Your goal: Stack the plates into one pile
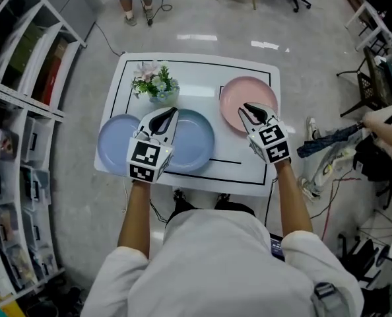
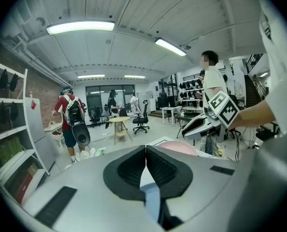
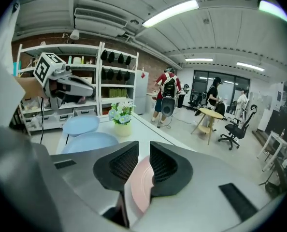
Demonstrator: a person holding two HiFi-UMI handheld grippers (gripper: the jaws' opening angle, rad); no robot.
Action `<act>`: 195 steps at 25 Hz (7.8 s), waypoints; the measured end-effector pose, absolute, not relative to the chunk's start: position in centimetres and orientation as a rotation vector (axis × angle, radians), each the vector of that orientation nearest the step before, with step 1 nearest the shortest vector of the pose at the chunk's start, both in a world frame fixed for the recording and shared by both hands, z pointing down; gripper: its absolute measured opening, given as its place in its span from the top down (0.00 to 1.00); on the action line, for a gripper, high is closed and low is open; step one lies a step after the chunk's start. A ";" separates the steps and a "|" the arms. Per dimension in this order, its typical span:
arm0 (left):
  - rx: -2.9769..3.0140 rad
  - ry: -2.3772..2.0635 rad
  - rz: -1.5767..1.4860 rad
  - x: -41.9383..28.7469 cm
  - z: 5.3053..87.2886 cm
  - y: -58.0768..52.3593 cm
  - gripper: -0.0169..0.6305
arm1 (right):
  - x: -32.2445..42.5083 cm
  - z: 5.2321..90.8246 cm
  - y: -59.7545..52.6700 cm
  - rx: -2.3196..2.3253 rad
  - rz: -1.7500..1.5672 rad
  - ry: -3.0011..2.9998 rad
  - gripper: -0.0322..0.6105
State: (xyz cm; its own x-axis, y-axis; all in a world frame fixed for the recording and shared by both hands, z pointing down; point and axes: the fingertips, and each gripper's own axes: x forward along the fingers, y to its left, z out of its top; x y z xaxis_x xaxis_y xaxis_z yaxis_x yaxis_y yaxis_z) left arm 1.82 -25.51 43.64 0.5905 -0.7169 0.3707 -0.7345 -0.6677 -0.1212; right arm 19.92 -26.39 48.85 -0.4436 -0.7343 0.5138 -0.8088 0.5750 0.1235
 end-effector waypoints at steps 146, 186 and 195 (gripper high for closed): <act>2.569 -0.858 0.774 -21.1 56.6 -22.2 0.66 | -8.2 53.6 -20.9 0.997 0.217 -2.264 0.93; 2.412 -1.256 1.056 -19.8 55.2 -21.1 0.91 | 2.7 49.7 -20.4 0.981 0.146 -2.347 0.93; 2.691 -1.174 1.028 -13.9 47.5 -21.3 0.91 | 4.5 47.6 -20.6 1.067 0.118 -2.360 0.93</act>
State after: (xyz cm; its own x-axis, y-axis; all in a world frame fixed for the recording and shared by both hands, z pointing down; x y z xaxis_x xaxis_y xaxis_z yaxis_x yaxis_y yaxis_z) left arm -13.93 -21.30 47.55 0.4965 -0.6428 0.5834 -0.6633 -0.7145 -0.2227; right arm 4.46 -20.58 47.57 -0.5394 -0.6704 0.5095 -0.7179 0.6824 0.1378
